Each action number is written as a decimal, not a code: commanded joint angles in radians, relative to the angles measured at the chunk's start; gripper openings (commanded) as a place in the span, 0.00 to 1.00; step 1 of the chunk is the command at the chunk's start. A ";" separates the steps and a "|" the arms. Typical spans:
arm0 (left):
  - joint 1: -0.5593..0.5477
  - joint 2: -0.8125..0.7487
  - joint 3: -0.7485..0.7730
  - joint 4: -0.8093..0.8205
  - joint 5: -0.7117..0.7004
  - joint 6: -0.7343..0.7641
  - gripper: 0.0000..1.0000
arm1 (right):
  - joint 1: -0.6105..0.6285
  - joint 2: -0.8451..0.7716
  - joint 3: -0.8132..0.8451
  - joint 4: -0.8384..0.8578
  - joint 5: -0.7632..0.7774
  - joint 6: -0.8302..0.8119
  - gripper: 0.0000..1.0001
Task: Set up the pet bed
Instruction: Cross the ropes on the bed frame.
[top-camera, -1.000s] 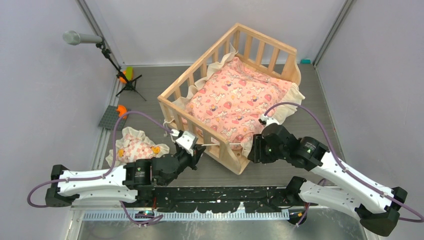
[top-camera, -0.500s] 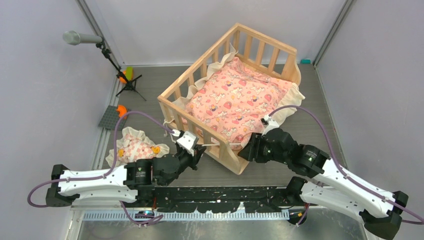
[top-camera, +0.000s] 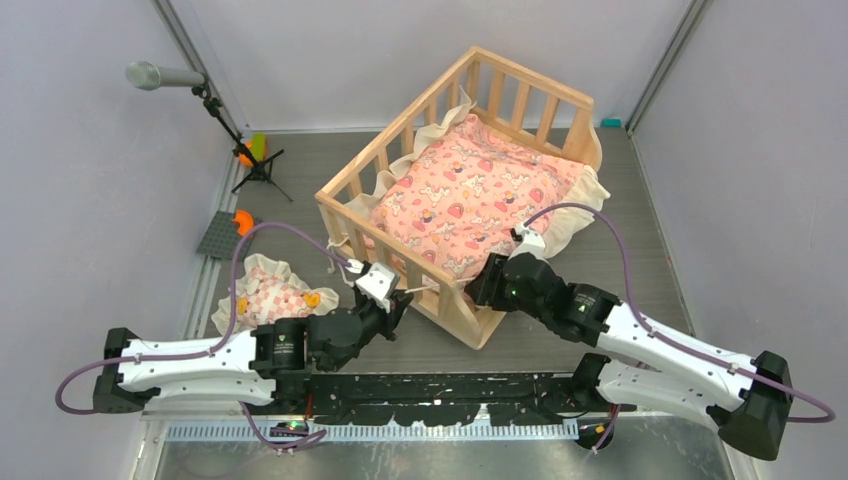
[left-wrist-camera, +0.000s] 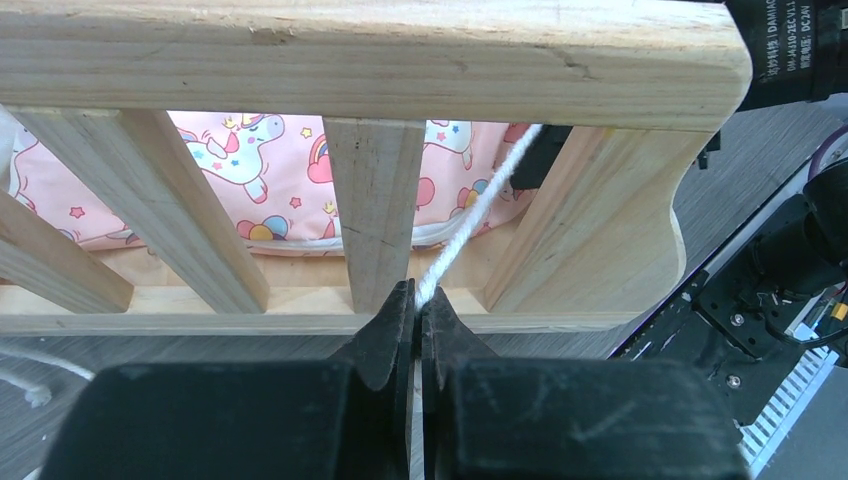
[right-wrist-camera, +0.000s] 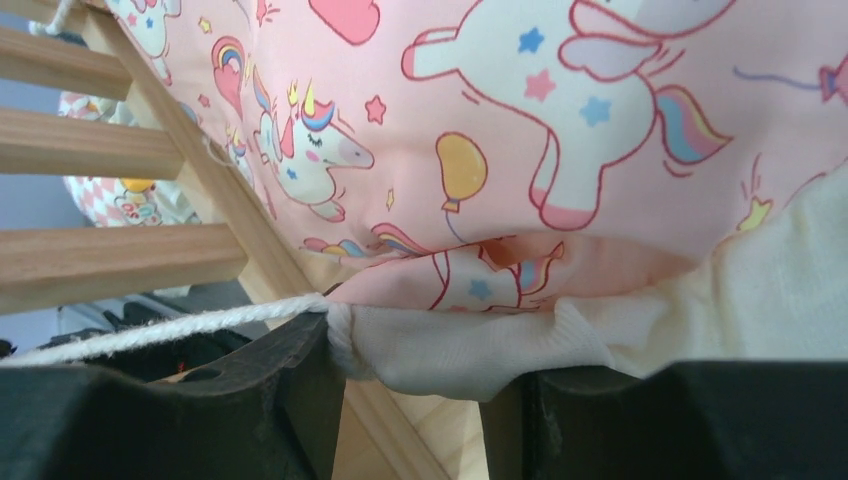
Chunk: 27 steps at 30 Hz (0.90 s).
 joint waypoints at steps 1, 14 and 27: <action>0.008 0.005 0.008 0.020 -0.012 -0.007 0.00 | 0.006 0.028 0.013 0.088 0.151 -0.055 0.49; 0.012 -0.008 0.003 0.012 -0.019 -0.004 0.00 | 0.005 0.156 0.293 -0.567 0.298 -0.054 0.40; 0.012 -0.047 -0.010 -0.011 -0.042 -0.010 0.00 | 0.006 0.217 0.420 -0.838 0.502 0.004 0.43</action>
